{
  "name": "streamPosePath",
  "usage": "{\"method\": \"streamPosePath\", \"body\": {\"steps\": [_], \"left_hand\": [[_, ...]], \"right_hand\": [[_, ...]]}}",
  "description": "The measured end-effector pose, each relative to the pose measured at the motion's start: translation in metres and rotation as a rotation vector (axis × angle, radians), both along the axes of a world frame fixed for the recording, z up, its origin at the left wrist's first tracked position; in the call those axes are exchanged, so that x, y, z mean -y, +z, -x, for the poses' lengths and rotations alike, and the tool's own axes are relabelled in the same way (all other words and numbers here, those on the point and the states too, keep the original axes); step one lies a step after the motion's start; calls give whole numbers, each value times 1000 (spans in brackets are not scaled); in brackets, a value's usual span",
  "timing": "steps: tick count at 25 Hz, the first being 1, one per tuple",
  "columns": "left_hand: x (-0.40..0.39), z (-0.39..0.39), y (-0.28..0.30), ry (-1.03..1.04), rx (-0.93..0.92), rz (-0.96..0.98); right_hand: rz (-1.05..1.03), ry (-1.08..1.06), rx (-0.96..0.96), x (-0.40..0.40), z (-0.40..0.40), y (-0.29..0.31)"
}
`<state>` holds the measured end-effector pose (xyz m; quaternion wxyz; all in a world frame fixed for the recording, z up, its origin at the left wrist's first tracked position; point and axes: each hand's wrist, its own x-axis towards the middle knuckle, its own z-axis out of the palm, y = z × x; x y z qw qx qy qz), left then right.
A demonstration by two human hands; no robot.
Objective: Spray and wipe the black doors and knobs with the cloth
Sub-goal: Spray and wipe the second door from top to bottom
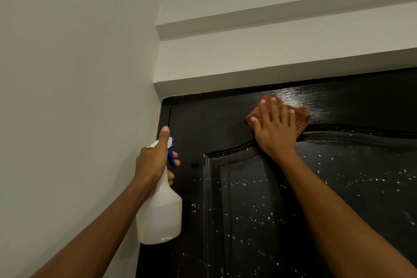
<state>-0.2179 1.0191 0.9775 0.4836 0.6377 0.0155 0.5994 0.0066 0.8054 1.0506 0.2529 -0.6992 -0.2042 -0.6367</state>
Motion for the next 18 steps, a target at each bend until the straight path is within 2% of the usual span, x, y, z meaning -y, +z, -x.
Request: {"method": "streamPosePath", "body": {"steps": [3, 5, 8, 11, 13, 14, 16, 18], "left_hand": [[-5, 5, 4, 1, -13, -8], [-8, 6, 6, -2, -20, -14], [-9, 3, 10, 11, -9, -16], [-8, 0, 17, 14, 21, -7], [-5, -3, 19, 22, 32, -18], [-4, -3, 19, 20, 28, -20], [-3, -4, 19, -3, 19, -11], [-4, -8, 22, -17, 19, -12]], "right_hand": [[-233, 51, -147, -23, 13, 15], [-194, 52, -128, -57, 30, 24], [75, 60, -37, -107, 55, 47], [484, -21, 89, -141, 78, 60], [744, -67, 177, -137, 78, 51], [785, -67, 206, -124, 71, 48], [619, -35, 232, -87, 48, 52], [276, -15, 143, -35, 21, 60]]}}
